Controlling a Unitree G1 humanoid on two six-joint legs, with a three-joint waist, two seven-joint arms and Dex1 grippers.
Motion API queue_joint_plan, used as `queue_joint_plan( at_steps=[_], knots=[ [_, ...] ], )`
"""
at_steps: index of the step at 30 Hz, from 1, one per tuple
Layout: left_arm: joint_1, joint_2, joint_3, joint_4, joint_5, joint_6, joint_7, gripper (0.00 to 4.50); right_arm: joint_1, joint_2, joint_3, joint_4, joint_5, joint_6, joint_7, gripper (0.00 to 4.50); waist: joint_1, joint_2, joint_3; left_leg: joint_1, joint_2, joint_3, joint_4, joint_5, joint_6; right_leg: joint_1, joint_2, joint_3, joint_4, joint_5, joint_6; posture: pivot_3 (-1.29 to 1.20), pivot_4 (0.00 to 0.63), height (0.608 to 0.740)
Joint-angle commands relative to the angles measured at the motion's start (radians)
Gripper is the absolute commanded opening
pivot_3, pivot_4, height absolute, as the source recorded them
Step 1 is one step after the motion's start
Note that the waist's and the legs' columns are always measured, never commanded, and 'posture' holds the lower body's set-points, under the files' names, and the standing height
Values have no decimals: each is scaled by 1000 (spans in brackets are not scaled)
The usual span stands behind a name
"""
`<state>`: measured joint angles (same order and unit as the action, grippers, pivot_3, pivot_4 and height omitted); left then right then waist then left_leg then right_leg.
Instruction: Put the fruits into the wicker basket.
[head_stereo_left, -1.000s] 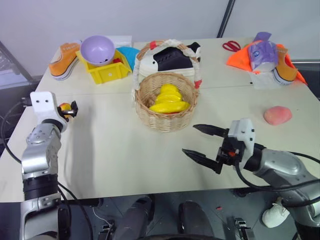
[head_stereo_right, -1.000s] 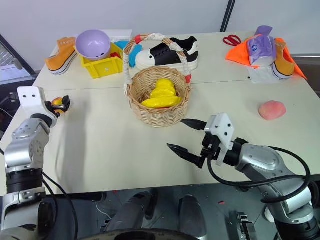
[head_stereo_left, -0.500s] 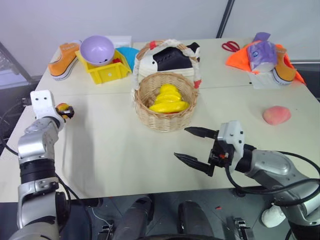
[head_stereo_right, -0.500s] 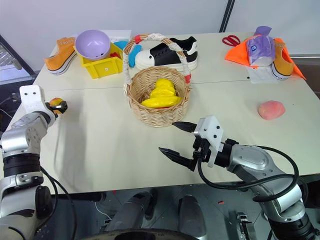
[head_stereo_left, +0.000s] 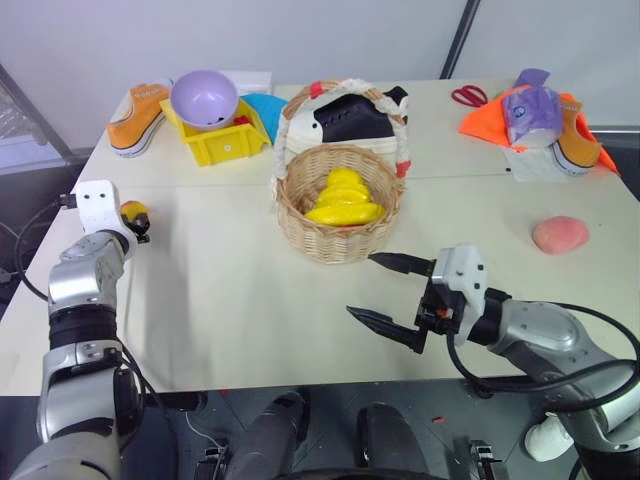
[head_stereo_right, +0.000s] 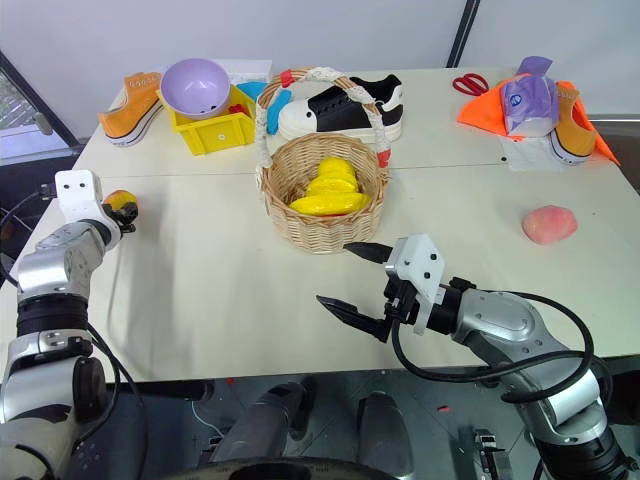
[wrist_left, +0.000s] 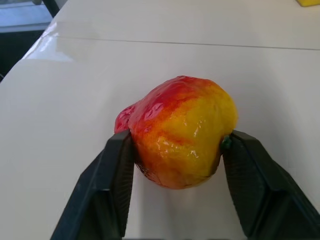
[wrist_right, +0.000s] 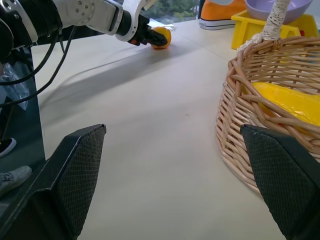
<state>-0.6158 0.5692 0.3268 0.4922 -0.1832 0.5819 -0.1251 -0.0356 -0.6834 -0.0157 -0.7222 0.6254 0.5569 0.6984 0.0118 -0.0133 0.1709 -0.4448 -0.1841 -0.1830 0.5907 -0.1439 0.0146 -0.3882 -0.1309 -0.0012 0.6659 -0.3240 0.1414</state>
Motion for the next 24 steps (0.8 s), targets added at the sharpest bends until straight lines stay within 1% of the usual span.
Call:
queue_joint_plan(
  at_steps=[1, 4, 5, 6, 8, 10, 11, 12, 13, 15, 17, 19, 20, 23, 24],
  knots=[
    [-22, 27, -6, -13, 18, -22, -4, 2099, 4, 9, -10, -16, -3, -21, -3, 4500, 0, 0, 0, 0, 0, 0, 0, 0, 0, 0, 0, 0, 0, 0, 0, 0, 150, 740],
    [-4, 21, 3, -88, 9, -47, -13, 2099, 8, 9, -15, -19, -7, -22, -6, 4500, 0, 0, 0, 0, 0, 0, 0, 0, 0, 0, 0, 0, 0, 0, 0, 0, 150, 740],
    [13, 10, 16, -168, -32, -65, -56, 2099, 10, 7, -23, -16, -8, -21, -7, 4500, -1, 0, 0, 0, 0, 0, 0, 0, 0, 0, 0, 0, 0, 0, 0, 0, 150, 740],
    [47, 4, 26, -295, -99, -77, -137, 2099, 16, 1, -42, -10, -5, -20, -5, 4500, -1, 0, 0, 0, 0, 0, 0, 0, 0, 0, 0, 0, 0, 0, 0, 0, 150, 740],
    [99, 3, 33, -462, -189, -78, -248, 2099, 23, -10, -70, 1, -1, -19, 1, 4500, 0, -1, 0, -2, 0, 0, 1, 0, 0, -1, 0, 0, 0, 0, 0, 0, 150, 740],
    [182, 36, 27, -681, -388, 22, -435, 2099, 26, -28, -124, 32, 14, -18, 18, 4500, -1, 0, 0, -2, 0, 0, 1, 0, 0, 0, 0, 0, -1, 1, -1, 0, 150, 740],
    [209, 53, 25, -765, -485, 87, -498, 2099, 24, -36, -148, 48, 19, -18, 27, 4500, -1, 0, 0, -2, 0, 0, 1, 0, 0, 0, 0, 0, -1, 1, -1, 0, 150, 740],
    [224, 74, 15, -833, -572, 154, -541, 2099, 21, -42, -170, 66, 24, -18, 36, 4500, -1, 0, 0, -1, 0, 1, 1, 0, 0, 0, 0, 1, -1, 1, -1, 0, 150, 740],
    [231, 88, 11, -869, -621, 197, -556, 2099, 19, -46, -182, 76, 27, -19, 42, 4500, -2, 0, 0, -1, 0, 1, 1, 0, 0, 0, 0, 1, -1, 1, -2, 0, 150, 740],
    [186, 90, -71, -919, -629, 222, -559, 2099, 10, -52, -220, 118, 34, -17, 47, 4500, 1, 1, 0, 1, 1, 1, 1, 0, 0, 1, 2, 1, 0, 1, -3, 0, 150, 740],
    [124, 73, -171, -924, -568, 216, -535, 2099, 6, -54, -241, 149, 32, -17, 50, 4500, 3, 1, 0, 1, 3, 1, 1, 0, 0, 1, 3, 1, 0, 0, -7, 0, 150, 740],
    [38, 42, -321, -864, -431, 192, -491, 2099, 8, -56, -255, 173, 19, -26, 53, 4500, 2, 1, 0, 1, 4, 3, 2, 0, 0, 2, 2, 1, -1, 1, -8, 0, 150, 740],
    [3, 25, -374, -824, -377, 180, -471, 2099, 10, -56, -261, 178, 15, -29, 52, 4500, 2, 1, 0, 1, 4, 4, 3, 0, 0, 3, 2, 1, -1, 1, -8, 0, 150, 740],
    [-68, -33, -439, -706, -286, 128, -446, 2099, 19, -50, -273, 178, 7, -26, 40, 4500, -3, 1, 0, 0, 4, 8, 4, 0, 1, 6, 1, 3, -2, 1, -8, 0, 150, 740],
    [-90, -54, -449, -666, -263, 113, -436, 2584, 24, -47, -277, 178, 3, -24, 32, 4500, -5, 1, 0, 0, 4, 8, 3, -1, 2, 5, 1, 4, -2, 1, -8, 0, 150, 740]
  ],
)
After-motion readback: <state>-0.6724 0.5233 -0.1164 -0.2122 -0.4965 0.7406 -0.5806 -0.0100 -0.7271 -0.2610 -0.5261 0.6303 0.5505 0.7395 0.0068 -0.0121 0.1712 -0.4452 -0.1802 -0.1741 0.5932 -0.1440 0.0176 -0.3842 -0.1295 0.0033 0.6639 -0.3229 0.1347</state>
